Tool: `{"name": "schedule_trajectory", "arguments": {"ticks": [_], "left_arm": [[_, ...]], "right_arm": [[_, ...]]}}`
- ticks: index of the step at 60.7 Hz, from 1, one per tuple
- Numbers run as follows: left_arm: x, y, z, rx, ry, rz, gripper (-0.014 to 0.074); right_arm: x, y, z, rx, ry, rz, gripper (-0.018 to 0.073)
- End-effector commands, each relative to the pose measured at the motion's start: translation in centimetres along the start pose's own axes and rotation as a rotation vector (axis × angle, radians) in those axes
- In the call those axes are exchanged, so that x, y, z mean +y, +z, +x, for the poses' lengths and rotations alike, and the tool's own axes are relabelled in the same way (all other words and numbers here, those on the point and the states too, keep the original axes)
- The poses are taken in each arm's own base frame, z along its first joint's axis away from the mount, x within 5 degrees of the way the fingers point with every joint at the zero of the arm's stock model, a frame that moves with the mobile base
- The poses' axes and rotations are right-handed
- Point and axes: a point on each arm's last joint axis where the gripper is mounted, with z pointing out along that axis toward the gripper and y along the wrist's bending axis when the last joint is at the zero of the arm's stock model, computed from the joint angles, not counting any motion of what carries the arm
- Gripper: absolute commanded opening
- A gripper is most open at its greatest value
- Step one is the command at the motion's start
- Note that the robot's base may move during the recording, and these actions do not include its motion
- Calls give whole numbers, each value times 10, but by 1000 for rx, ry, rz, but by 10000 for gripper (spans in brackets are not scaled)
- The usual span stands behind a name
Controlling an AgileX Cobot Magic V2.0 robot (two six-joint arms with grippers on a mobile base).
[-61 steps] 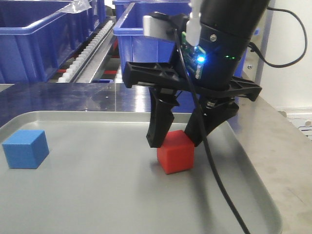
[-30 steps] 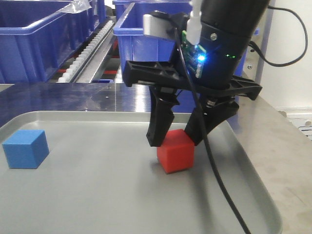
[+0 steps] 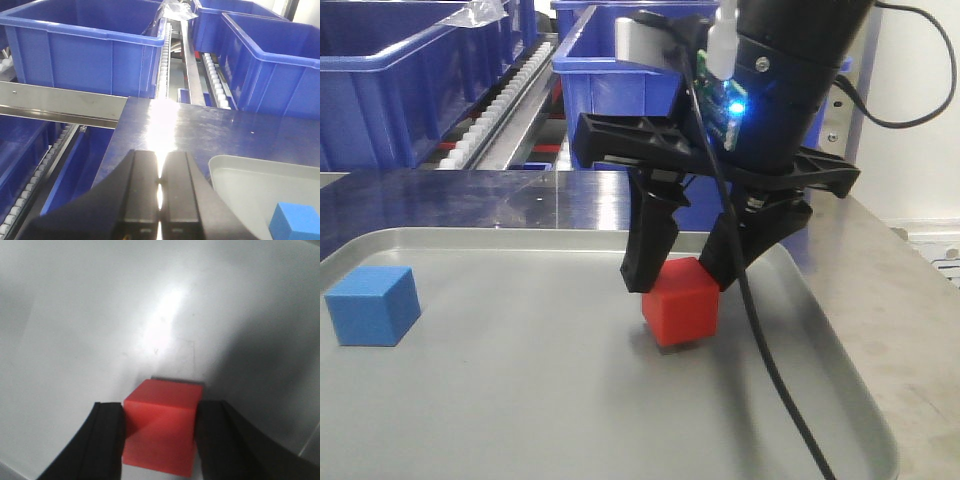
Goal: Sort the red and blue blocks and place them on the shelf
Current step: 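Close the right gripper on the red cube, then lift the red cube off the tray with the right gripper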
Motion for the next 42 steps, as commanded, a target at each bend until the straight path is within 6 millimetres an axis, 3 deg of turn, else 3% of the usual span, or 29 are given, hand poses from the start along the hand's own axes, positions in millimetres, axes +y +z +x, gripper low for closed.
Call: {"name": "schedule_trajectory", "arguments": {"ticks": [1,42], "left_arm": [[0,0,7,-51,-10,23,135],[0,0,7,-51,-10,23,135]], "right_arm": [[7,-24,-8,-94,-16,-37,182],[7,-25,-9,-103,-16,-38,182]]}}
